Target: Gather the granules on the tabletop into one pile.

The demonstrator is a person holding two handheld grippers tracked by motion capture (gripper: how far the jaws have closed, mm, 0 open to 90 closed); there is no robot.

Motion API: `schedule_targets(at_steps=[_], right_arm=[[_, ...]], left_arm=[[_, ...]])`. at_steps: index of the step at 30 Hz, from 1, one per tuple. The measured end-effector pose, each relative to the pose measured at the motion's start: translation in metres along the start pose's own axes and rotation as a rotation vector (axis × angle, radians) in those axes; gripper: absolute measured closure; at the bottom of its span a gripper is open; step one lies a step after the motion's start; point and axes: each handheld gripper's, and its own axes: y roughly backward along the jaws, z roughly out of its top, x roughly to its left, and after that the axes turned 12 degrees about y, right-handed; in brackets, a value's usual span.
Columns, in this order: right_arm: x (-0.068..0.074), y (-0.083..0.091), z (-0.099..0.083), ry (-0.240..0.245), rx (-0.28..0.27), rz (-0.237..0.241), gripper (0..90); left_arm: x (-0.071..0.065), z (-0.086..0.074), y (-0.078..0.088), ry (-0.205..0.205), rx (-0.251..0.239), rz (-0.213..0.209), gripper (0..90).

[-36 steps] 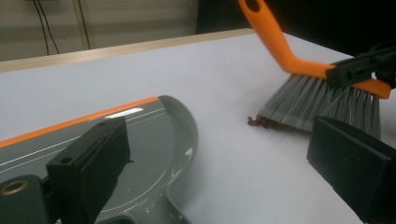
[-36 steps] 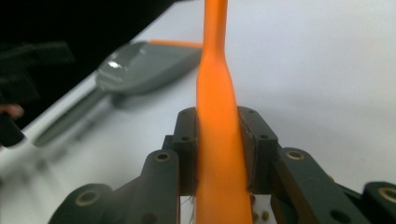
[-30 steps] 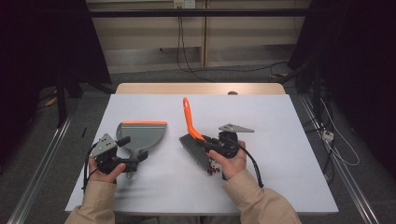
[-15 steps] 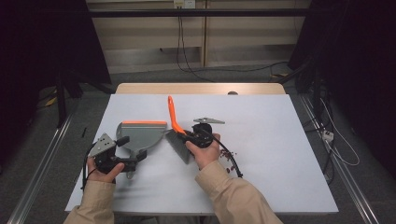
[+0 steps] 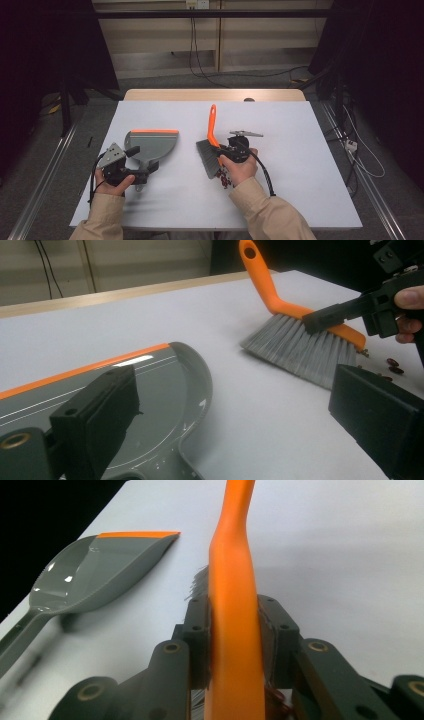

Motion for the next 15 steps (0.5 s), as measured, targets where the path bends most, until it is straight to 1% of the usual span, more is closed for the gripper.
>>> schedule_targets(at_steps=[3, 11, 12, 15], right_arm=[[-0.004, 0.006, -0.002, -0.002, 0.004, -0.010, 69.9], [-0.011, 0.020, -0.006, 0.014, 0.002, -0.028, 69.9], [-0.012, 0.021, -0.006, 0.013, 0.003, -0.028, 69.9], [-0.016, 0.025, -0.007, 0.015, 0.004, -0.036, 69.9]], left_arm=[[0.000, 0.000, 0.000, 0.000, -0.002, 0.000, 5.7], [-0.001, 0.000, 0.000, -0.002, 0.000, -0.002, 5.8], [-0.001, 0.000, 0.000, -0.008, 0.001, -0.002, 5.8], [-0.001, 0.000, 0.000, -0.001, 0.001, 0.000, 5.9]])
